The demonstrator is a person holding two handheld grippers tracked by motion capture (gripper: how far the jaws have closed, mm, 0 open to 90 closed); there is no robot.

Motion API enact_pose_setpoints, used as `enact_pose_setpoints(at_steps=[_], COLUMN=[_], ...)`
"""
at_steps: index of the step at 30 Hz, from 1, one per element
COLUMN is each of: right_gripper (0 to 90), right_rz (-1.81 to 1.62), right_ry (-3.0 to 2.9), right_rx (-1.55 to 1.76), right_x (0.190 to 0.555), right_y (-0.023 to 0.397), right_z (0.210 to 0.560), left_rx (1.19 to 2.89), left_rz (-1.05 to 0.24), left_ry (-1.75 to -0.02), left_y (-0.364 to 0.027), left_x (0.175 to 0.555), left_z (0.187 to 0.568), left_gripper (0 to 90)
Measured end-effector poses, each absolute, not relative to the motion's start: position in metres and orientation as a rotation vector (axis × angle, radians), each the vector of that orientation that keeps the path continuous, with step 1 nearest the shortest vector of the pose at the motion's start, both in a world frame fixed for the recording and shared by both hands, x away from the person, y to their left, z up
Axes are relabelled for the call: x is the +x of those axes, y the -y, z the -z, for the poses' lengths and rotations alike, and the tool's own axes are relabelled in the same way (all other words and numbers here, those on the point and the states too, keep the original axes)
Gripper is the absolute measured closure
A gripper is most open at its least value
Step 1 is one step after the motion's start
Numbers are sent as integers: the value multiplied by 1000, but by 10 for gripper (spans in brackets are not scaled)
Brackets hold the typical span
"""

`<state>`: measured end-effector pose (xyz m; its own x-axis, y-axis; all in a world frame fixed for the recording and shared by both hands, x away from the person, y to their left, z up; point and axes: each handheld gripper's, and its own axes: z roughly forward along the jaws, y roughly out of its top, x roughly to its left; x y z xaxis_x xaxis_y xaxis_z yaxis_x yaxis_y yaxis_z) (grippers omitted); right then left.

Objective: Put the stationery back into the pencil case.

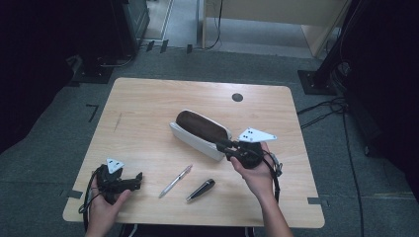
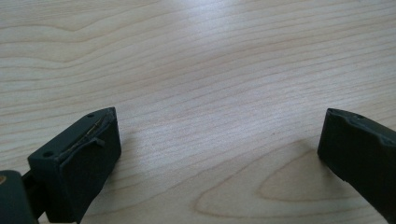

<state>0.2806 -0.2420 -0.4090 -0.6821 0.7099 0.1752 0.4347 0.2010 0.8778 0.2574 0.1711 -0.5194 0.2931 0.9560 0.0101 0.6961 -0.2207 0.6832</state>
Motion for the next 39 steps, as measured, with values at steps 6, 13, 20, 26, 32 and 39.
enact_pose_setpoints(at_steps=[6, 13, 20, 26, 32, 39], right_gripper=[673, 605, 536, 448, 421, 384], right_rz=[-1498, -1505, -1510, -1516, -1527, -1517], right_ry=[-2264, -2366, -2450, -2495, -2541, -2589], right_rx=[993, 917, 877, 851, 859, 829], right_x=[255, 243, 241, 240, 241, 242], right_y=[249, 248, 241, 237, 236, 230], right_z=[417, 444, 466, 479, 494, 503], left_rx=[1996, 1996, 1996, 2005, 2006, 2006], left_rz=[-593, -592, -593, -589, -588, -588], left_ry=[-1469, -1469, -1469, -1459, -1456, -1457], left_y=[-171, -171, -171, -171, -171, -171], left_x=[257, 257, 257, 257, 257, 257], left_z=[519, 519, 519, 519, 519, 519], left_gripper=[0, 0, 0, 0, 0, 0])
